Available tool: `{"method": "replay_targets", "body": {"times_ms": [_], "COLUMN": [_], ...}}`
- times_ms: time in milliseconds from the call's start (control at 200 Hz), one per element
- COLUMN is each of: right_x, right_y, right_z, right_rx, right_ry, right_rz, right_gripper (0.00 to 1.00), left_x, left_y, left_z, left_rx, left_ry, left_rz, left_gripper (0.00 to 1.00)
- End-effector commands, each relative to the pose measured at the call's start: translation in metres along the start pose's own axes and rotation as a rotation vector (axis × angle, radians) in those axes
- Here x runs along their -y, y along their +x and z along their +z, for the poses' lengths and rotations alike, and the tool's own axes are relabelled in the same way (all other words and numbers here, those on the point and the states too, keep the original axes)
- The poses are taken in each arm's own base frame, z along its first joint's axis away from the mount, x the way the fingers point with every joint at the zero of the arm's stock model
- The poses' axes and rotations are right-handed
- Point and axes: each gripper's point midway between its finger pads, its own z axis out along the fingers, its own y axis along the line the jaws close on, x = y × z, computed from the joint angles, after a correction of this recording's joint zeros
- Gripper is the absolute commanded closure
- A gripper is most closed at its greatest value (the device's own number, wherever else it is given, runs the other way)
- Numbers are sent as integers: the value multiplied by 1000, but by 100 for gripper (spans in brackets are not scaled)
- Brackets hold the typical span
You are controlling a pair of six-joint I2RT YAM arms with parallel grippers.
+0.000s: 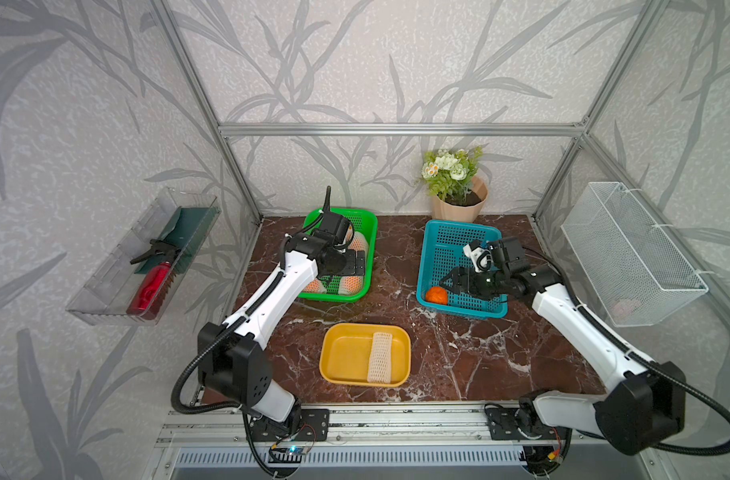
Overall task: Remove foam nets from oranges
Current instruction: Place the orange in the basket, then pick up the orange from the basket.
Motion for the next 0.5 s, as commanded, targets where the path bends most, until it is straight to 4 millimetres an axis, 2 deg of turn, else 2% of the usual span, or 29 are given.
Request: {"method": "replay_targets", "body": {"times_ms": [0, 175, 320, 495], "right_x": [-6, -9, -7, -6], "right_y": [28, 43, 50, 54], "right_z": [-16, -40, -44, -49], "right_rx": [-39, 10, 8, 17], "right_ry": [-33, -33, -30, -19], "right_rz": [-9, -25, -9, -3], "right_gripper": [11, 11, 11, 8], "left_x": [-11, -18, -22, -18], "left_y": [11, 16, 15, 11], "left_z": [5, 30, 52, 74], "left_rx": [-88, -177, -239, -263], "left_ry": [-33, -15, 1, 60], "left_rz": [86, 182, 168, 136], "left_gripper": [2, 3, 9, 13]}}
